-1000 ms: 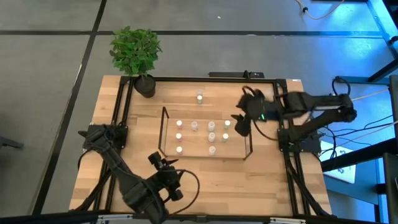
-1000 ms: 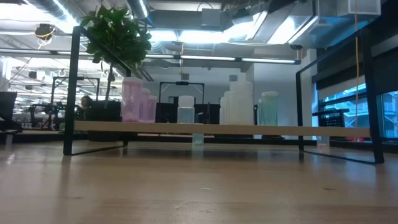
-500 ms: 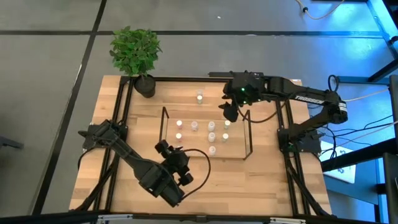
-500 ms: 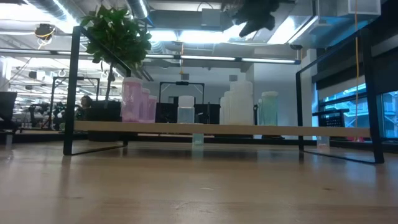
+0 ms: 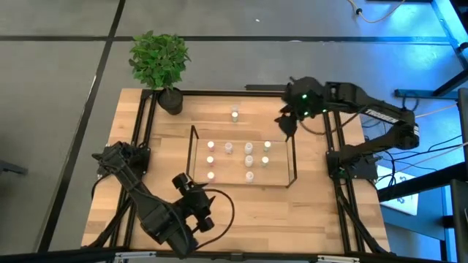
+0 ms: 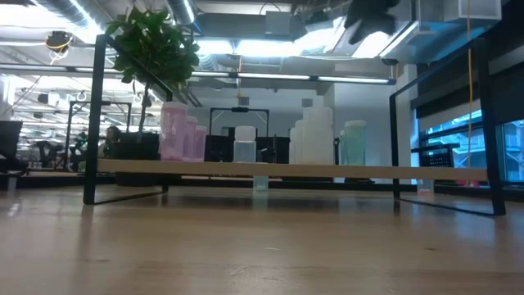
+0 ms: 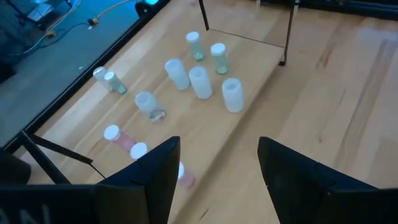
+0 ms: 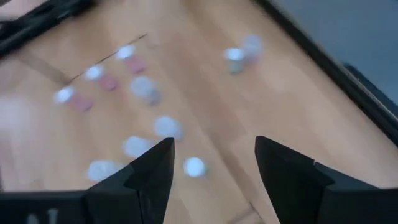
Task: Pick and place medicine bottles onto shelf by color
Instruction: Put the right transparent pill bottle on the shelf aligned with the other transparent pill bottles
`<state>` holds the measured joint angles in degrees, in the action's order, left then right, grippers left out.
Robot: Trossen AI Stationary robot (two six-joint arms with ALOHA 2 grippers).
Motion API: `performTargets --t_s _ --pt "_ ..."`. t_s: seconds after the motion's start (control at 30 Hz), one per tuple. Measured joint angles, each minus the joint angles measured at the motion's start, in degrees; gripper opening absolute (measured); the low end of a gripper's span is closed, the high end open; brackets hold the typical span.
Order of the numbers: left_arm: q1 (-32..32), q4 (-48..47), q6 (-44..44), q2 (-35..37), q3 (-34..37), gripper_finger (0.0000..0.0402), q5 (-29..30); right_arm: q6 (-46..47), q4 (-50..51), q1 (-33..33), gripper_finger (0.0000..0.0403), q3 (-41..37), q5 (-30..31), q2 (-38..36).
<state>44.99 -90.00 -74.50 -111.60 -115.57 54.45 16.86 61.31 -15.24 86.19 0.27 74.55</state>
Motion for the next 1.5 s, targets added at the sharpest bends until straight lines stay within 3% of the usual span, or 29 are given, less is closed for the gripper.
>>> performTargets --t_s 0.27,0.47,0.7,1.13,1.5 --pt "-0.98 -0.02 0.09 0.15 0.00 0.0209 0.33 9.71 10.70 -12.03 0.0226 -0.16 8.96 -1.95" --pt "-1.25 0.00 1.37 0.15 0.00 0.0209 0.79 9.48 12.10 -21.92 0.0226 -0.31 5.37 0.54" --pt "-3.40 -0.02 4.17 0.40 0.00 0.0209 5.27 5.20 14.56 -31.57 0.0226 -0.32 3.14 5.83" --pt "-16.20 -0.02 18.08 0.58 0.00 0.0209 6.28 -4.92 13.91 -38.36 0.0226 -0.33 2.67 7.46" --pt "-20.18 -0.02 20.99 0.58 0.00 0.0209 4.53 -1.44 15.88 -42.44 0.0226 -1.73 2.65 10.66"
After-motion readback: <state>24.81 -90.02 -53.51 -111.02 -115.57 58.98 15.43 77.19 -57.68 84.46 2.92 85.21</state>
